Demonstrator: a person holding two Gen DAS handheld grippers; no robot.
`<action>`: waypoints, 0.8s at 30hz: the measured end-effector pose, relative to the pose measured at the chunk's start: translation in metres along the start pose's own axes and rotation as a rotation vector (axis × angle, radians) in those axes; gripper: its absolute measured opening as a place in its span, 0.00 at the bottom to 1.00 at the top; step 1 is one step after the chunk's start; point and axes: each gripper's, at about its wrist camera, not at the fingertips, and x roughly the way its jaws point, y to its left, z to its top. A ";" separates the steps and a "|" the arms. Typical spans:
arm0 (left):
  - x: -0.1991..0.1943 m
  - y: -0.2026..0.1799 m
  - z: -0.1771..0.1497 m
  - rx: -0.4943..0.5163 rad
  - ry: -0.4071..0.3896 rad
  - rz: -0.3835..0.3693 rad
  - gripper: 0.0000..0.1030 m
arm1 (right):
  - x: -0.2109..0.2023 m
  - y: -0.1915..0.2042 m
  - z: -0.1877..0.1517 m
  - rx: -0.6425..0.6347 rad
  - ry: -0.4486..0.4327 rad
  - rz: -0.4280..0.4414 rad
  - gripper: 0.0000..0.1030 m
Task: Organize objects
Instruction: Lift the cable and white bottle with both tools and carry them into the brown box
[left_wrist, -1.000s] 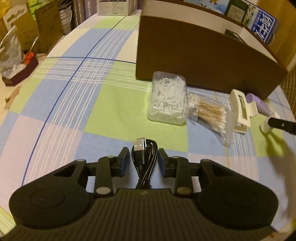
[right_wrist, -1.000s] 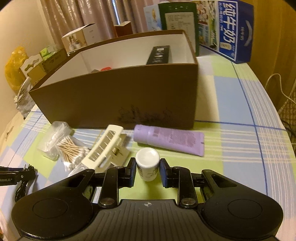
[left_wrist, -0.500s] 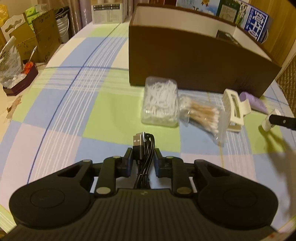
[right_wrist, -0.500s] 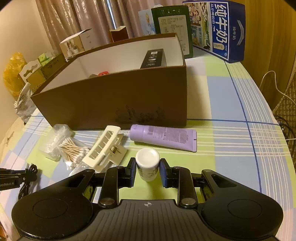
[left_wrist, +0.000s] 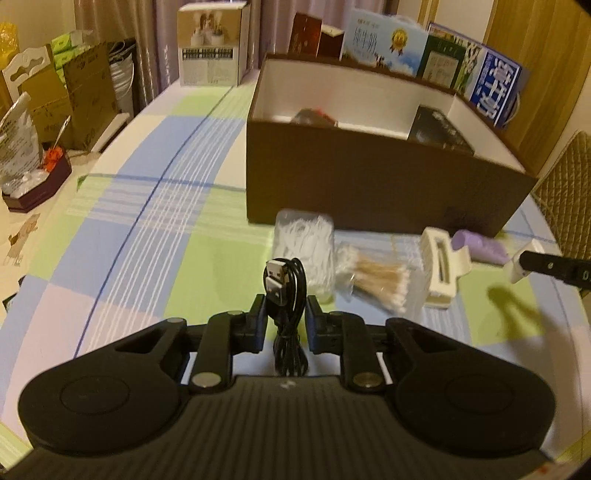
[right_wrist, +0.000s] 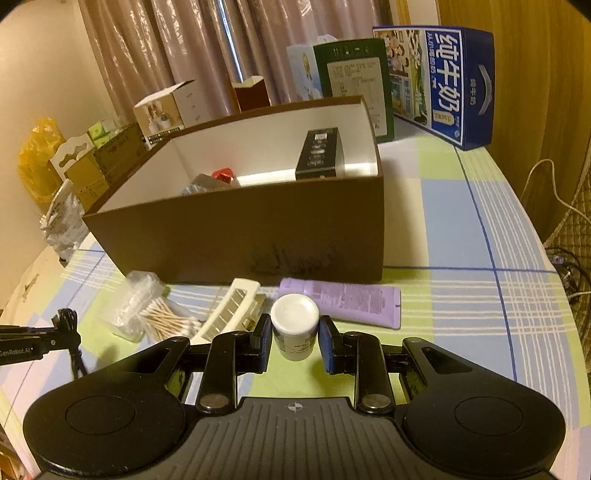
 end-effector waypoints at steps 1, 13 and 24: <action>-0.003 -0.001 0.003 -0.001 -0.011 -0.003 0.16 | -0.001 0.001 0.002 0.000 -0.005 0.003 0.23; -0.035 -0.009 0.036 -0.010 -0.122 -0.060 0.16 | -0.010 0.017 0.022 -0.035 -0.058 0.044 0.23; -0.048 -0.016 0.070 0.011 -0.202 -0.093 0.16 | -0.015 0.034 0.051 -0.091 -0.110 0.088 0.23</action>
